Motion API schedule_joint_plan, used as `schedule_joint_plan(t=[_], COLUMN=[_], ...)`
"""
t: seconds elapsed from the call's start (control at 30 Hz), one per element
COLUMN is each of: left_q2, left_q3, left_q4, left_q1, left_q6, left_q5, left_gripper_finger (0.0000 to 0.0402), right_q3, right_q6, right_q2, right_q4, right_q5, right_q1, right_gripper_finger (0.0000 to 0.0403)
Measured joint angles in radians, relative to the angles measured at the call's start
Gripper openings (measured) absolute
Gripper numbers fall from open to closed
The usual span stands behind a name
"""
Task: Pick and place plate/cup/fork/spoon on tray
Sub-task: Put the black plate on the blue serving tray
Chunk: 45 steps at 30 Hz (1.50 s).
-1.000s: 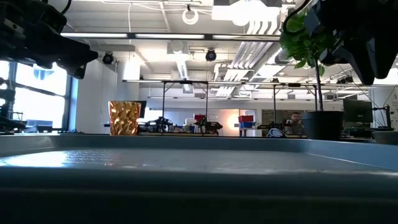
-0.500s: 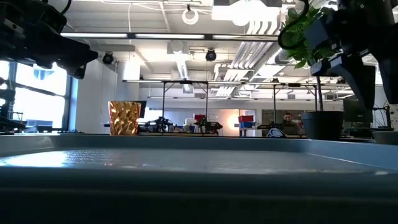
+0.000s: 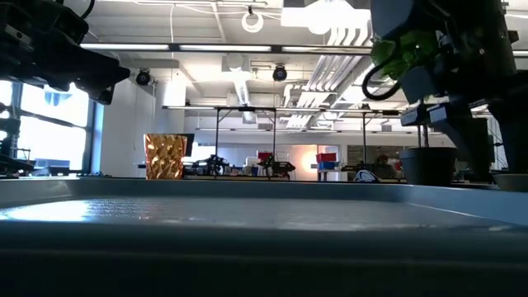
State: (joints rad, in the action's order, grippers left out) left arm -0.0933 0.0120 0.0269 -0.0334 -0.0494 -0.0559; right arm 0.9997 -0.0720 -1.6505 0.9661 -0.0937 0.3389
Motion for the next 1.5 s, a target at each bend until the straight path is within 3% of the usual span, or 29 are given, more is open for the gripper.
schedule_joint_plan(t=[0.6,0.73,0.97,1.5], left_q2=[0.000,0.000,0.000,0.000], left_q3=[0.000,0.000,0.000,0.000], left_q4=[-0.002,-0.002,-0.002,-0.002], left_q1=[0.000,0.000,0.000,0.000], left_q6=[0.000,0.000,0.000,0.000], left_q5=[0.000,0.000,0.000,0.020], left_gripper_finger=[0.0106,0.0106,0.0106,0.0106], right_q3=[0.000,0.000,0.000,0.000], right_q6=[0.028,0.028,0.038,0.028], right_q2=[-0.074,-0.074,-0.073,-0.043], right_q4=[-0.027,-0.025,0.005,0.130], right_q5=[-0.019,-0.019,-0.038,-0.078], right_q1=[0.000,0.000,0.000,-0.001], right_gripper_finger=[0.0138,0.0107,0.0013,0.0001])
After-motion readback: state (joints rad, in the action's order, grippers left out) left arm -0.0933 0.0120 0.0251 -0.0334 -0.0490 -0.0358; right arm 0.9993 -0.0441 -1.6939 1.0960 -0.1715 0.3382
